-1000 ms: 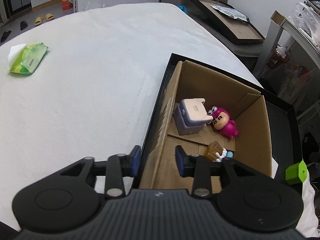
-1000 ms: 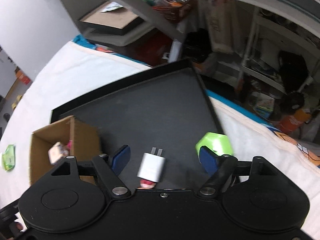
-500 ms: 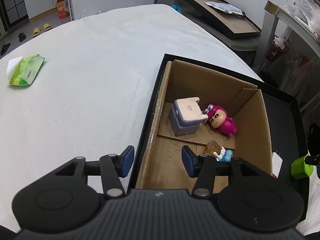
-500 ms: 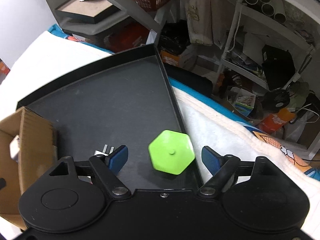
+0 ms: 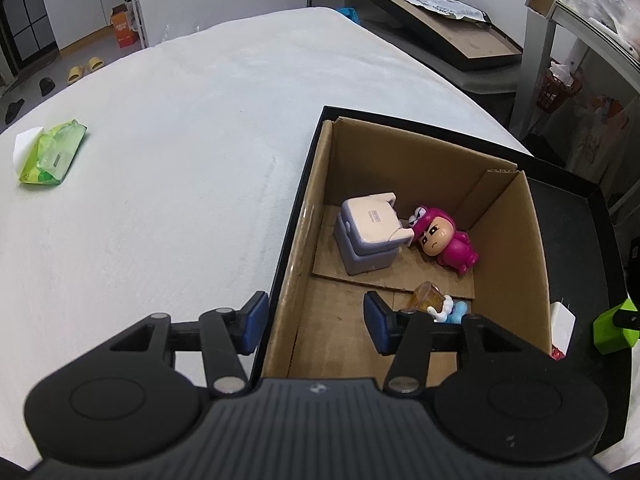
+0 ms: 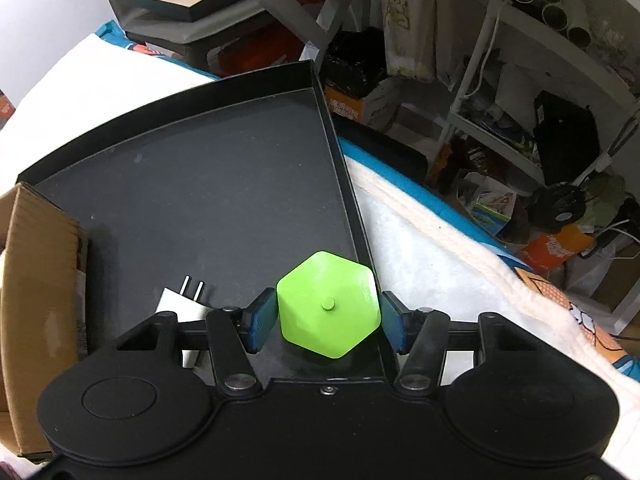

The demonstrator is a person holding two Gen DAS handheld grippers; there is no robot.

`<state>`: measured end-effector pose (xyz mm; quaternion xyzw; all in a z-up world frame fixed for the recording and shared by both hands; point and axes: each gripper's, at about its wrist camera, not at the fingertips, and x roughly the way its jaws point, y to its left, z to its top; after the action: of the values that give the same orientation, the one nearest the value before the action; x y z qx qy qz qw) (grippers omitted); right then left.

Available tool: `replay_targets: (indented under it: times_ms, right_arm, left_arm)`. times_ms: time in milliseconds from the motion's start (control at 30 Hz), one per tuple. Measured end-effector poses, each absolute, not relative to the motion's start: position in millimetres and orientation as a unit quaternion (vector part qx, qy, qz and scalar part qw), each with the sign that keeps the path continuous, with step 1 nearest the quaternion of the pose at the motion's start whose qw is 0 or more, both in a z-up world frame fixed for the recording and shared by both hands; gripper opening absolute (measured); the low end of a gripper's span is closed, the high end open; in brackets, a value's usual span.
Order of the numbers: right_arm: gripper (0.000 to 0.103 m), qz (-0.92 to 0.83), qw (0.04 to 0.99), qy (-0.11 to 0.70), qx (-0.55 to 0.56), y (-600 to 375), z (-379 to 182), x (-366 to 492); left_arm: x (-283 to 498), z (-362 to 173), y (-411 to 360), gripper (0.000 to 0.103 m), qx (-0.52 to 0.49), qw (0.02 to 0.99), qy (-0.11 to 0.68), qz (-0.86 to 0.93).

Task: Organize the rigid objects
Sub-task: 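Move the right gripper to the lime-green hexagonal box and grasp it, then carry the green hexagonal box into the cardboard box and open the right gripper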

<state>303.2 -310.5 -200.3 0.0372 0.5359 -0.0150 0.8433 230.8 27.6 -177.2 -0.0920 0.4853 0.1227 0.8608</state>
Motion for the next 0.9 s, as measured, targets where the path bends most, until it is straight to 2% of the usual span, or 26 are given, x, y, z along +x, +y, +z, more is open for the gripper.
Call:
replay_targets:
  times_ms: [500, 900]
  right_arm:
    - [0.054, 0.023, 0.861, 0.504, 0.055, -289.6, -155.0, 294.3]
    - [0.054, 0.078, 0.872, 0.481, 0.045, -234.6, -119.1, 297.0]
  left_arm:
    - [229.5, -174.2, 30.5, 0.051, -0.108, 0.863, 0.481, 0.109]
    - [222.6, -172.8, 37.7, 0.051, -0.125, 0.866, 0.474, 0.105]
